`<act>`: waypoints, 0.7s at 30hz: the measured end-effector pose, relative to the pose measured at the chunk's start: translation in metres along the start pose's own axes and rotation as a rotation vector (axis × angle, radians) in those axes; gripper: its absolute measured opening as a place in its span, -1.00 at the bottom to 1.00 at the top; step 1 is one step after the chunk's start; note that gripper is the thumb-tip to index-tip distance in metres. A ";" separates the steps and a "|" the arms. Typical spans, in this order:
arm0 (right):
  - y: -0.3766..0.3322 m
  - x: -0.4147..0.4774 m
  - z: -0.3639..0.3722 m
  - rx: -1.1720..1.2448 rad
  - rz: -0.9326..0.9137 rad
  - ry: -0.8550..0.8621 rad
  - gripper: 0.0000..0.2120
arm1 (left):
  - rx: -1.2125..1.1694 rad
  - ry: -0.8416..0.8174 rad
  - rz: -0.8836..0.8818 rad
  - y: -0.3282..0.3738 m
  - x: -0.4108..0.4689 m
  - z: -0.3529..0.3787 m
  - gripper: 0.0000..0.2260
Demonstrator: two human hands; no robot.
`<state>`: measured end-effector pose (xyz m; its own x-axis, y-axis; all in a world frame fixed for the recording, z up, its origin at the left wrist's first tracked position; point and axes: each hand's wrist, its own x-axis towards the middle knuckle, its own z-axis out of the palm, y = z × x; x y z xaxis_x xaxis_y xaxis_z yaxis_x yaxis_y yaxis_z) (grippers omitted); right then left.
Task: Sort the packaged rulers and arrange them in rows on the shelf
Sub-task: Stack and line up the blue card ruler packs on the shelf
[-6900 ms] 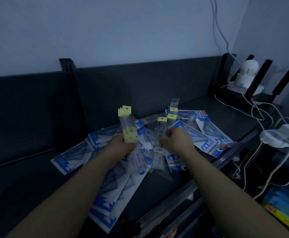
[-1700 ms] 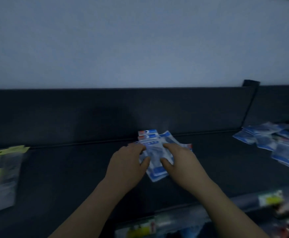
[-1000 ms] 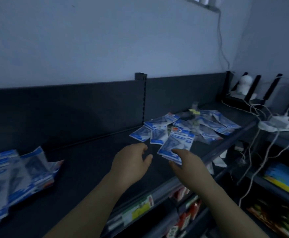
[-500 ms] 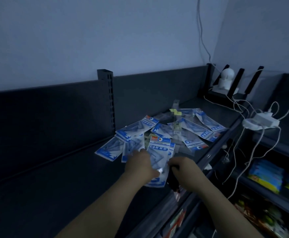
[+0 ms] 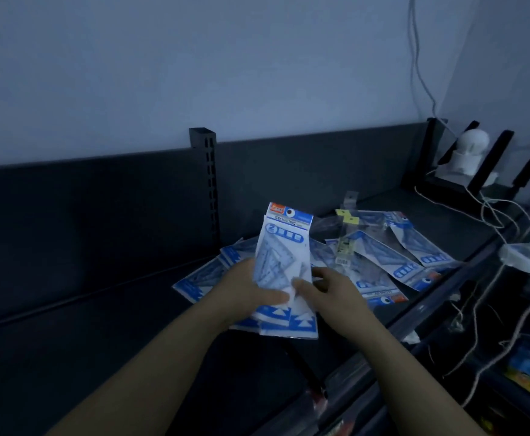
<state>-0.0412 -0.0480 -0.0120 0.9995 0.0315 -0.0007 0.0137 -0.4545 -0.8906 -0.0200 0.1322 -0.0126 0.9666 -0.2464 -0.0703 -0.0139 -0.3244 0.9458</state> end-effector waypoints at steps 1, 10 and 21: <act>-0.004 0.007 0.001 0.121 0.018 -0.023 -0.72 | 0.018 0.003 0.010 0.005 0.004 0.002 -0.63; 0.020 0.070 -0.016 0.096 0.057 0.177 -0.75 | 0.427 0.263 -0.077 0.001 0.050 -0.016 -0.58; 0.049 0.089 -0.017 0.024 0.085 0.224 -0.49 | 1.062 0.218 -0.048 -0.012 0.075 -0.013 -0.75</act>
<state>0.0485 -0.0823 -0.0481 0.9784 -0.2053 0.0222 -0.0690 -0.4260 -0.9021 0.0556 0.1297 -0.0246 0.9952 -0.0788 0.0577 -0.0879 -0.9799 0.1790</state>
